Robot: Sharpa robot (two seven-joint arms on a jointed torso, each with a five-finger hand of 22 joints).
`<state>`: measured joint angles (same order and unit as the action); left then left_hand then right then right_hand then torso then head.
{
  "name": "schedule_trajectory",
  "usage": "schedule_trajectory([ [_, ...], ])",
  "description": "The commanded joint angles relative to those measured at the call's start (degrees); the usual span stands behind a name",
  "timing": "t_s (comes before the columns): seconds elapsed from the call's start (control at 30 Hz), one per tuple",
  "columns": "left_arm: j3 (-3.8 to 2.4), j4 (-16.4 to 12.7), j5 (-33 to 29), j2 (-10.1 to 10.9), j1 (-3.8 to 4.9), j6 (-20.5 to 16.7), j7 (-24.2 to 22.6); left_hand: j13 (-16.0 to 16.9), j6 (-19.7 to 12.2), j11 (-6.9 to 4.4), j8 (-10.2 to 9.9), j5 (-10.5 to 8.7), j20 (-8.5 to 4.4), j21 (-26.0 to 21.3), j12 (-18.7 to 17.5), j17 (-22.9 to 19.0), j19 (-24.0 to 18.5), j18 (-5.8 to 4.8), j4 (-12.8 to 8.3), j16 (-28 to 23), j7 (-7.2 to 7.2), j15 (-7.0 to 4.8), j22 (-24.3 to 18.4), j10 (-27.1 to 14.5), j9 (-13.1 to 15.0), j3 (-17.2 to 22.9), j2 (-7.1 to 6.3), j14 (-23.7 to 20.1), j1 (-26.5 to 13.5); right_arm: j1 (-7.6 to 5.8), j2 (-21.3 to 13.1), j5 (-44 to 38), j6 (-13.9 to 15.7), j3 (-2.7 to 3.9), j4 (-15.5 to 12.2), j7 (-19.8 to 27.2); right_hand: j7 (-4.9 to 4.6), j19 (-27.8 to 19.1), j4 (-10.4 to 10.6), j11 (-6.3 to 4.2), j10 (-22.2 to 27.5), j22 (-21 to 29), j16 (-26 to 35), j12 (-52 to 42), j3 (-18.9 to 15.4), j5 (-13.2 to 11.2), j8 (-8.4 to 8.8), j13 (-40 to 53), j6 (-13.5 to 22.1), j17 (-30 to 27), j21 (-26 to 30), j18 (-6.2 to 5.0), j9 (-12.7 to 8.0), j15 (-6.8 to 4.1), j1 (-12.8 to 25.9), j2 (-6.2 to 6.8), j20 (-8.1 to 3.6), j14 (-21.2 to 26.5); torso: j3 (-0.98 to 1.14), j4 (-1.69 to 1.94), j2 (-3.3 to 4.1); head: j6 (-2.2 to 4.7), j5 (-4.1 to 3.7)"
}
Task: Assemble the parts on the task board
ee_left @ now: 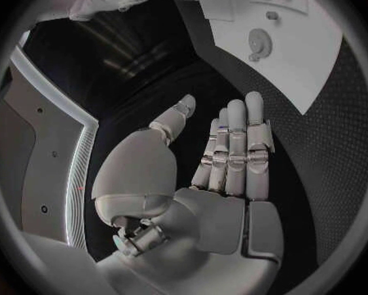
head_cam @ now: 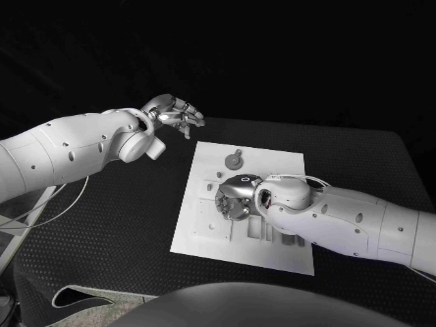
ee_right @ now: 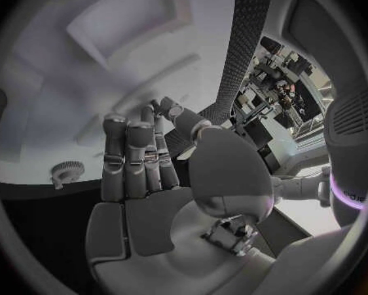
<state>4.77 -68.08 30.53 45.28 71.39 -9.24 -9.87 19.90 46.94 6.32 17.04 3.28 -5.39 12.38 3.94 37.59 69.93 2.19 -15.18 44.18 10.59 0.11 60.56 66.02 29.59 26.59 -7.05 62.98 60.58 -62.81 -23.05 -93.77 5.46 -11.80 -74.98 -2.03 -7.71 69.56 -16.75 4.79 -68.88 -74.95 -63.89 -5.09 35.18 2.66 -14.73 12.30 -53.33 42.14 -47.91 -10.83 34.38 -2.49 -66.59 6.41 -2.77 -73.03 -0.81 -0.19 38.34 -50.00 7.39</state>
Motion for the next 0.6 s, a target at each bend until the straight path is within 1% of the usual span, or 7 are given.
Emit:
schedule_trajectory([
  [0.03, -0.02, -0.07, -0.42, 0.01, 0.07, 0.68, -0.34, 0.09, 0.03, 0.07, 0.19, -0.04, -0.07, -0.2, 0.04, 0.08, 0.42, 2.72, 0.06, -0.25, 0.35, 0.05, 0.08, -0.3, -0.07, -0.15, 0.06, 0.06, 0.42, 0.23, -0.2, 0.16, 1.72, -0.18, 0.17, -0.37, -2.32, -0.54, -0.06, 0.68, 1.96, -0.1, -0.38, 0.81, -0.57, 0.08, 0.93, -0.44, 3.23, -0.11, 0.33, -4.17, -0.38, 1.41, -0.3, 1.21, -0.05, 0.61, 0.03, -0.01, -0.02, 0.0, -0.03],
  [0.1, -0.02, -0.03, -1.53, 0.05, 0.07, 0.84, -0.27, 0.09, 0.02, 0.07, 0.19, -0.05, -0.07, -0.2, 0.04, 0.09, 0.42, 2.72, 0.06, -0.25, 0.35, 0.05, 0.09, -0.31, -0.07, -0.16, 0.05, 0.06, 0.42, 0.23, -0.34, 0.16, 2.43, -0.18, -0.01, -0.53, -2.73, -0.91, -0.07, 1.1, 2.86, -0.15, -0.41, 1.24, -0.73, 0.08, 1.39, -0.62, 4.08, -0.17, 0.51, -4.17, -0.57, 1.83, -0.66, 1.79, 0.15, 1.02, 0.01, -0.01, -0.03, 0.0, -0.03],
  [0.2, -0.02, 0.04, -1.65, 0.11, 0.07, 0.79, -0.29, 0.09, 0.01, 0.07, 0.2, -0.05, -0.07, -0.21, 0.04, 0.09, 0.41, 2.72, 0.06, -0.26, 0.35, 0.05, 0.09, -0.31, -0.08, -0.17, 0.03, 0.06, 0.41, 0.22, -0.59, 0.15, 2.55, -0.18, -0.25, -0.77, -3.26, -1.64, -0.06, 1.65, 4.27, -0.2, -0.39, 1.48, -0.98, 0.09, 2.03, -0.92, 5.29, -0.25, 0.86, -4.15, -0.86, 2.36, -1.01, 2.59, 0.53, 1.8, 0.01, -0.04, -0.04, 0.0, -0.03],
  [0.3, -0.02, 0.07, -1.65, 0.13, 0.07, 0.85, -0.3, 0.09, 0.01, 0.07, 0.21, -0.05, -0.07, -0.22, 0.04, 0.1, 0.41, 2.72, 0.06, -0.27, 0.35, 0.05, 0.09, -0.3, -0.08, -0.17, 0.02, 0.06, 0.41, 0.21, -0.96, 0.11, 2.69, -0.18, -0.43, -0.91, -3.51, -1.93, -0.06, 1.92, 5.04, -0.28, -0.56, 1.43, -1.33, 0.09, 2.3, -1.06, 5.86, -0.27, 0.95, -4.17, -0.99, 2.63, -1.01, 2.95, 0.8, 2.2, 0.02, -0.01, -0.03, 0.0, -0.07],
  [0.4, -0.02, 0.06, -1.65, 0.21, 0.07, 1.01, -0.38, 0.1, 0.01, 0.07, 0.22, -0.05, -0.07, -0.22, 0.04, 0.11, 0.41, 2.72, 0.05, -0.27, 0.35, 0.05, 0.09, -0.3, -0.08, -0.17, 0.02, 0.06, 0.41, 0.2, -1.43, 0.05, 2.76, -0.17, -0.76, -1.02, -3.57, -1.99, -0.05, 2.01, 5.27, -0.32, -0.67, 1.39, -1.49, 0.09, 2.35, -1.09, 6.01, -0.27, 0.97, -4.17, -1.02, 2.71, -0.97, 3.0, 0.9, 2.31, 0.01, 0.01, 0.0, 0.0, -0.12],
  [0.5, -0.02, 0.06, -1.65, 0.35, 0.07, 1.01, -0.39, 0.1, 0.0, 0.07, 0.23, -0.05, -0.07, -0.22, 0.05, 0.12, 0.41, 2.72, 0.05, -0.28, 0.35, 0.05, 0.09, -0.31, -0.09, -0.18, 0.0, 0.06, 0.42, 0.07, -2.64, -0.01, 3.23, -0.16, -2.23, -1.25, -3.53, -1.97, -0.05, 2.01, 5.19, -0.36, -0.83, 1.21, -1.61, 0.1, 2.22, -1.05, 5.85, -0.28, 0.95, -4.17, -0.97, 2.72, -0.99, 2.81, 0.96, 2.34, 0.01, -0.02, -0.01, 0.0, -0.13],
  [0.6, -0.02, 0.14, -1.65, 0.3, 0.07, 1.01, -0.42, 0.1, 0.0, 0.07, 0.24, -0.05, -0.07, -0.23, 0.04, 0.13, 0.41, 2.72, 0.04, -0.29, 0.35, 0.05, 0.1, -0.31, -0.09, -0.17, -0.01, 0.06, 0.43, -0.36, -3.75, -0.23, 3.5, -0.15, -3.54, -1.41, -3.4, -1.92, -0.05, 1.96, 5.05, -0.42, -1.0, 1.07, -1.73, 0.1, 2.0, -0.98, 5.53, -0.29, 0.9, -4.17, -0.88, 2.67, -1.05, 2.7, 0.98, 2.33, 0.01, -0.03, -0.02, 0.04, -0.18],
])
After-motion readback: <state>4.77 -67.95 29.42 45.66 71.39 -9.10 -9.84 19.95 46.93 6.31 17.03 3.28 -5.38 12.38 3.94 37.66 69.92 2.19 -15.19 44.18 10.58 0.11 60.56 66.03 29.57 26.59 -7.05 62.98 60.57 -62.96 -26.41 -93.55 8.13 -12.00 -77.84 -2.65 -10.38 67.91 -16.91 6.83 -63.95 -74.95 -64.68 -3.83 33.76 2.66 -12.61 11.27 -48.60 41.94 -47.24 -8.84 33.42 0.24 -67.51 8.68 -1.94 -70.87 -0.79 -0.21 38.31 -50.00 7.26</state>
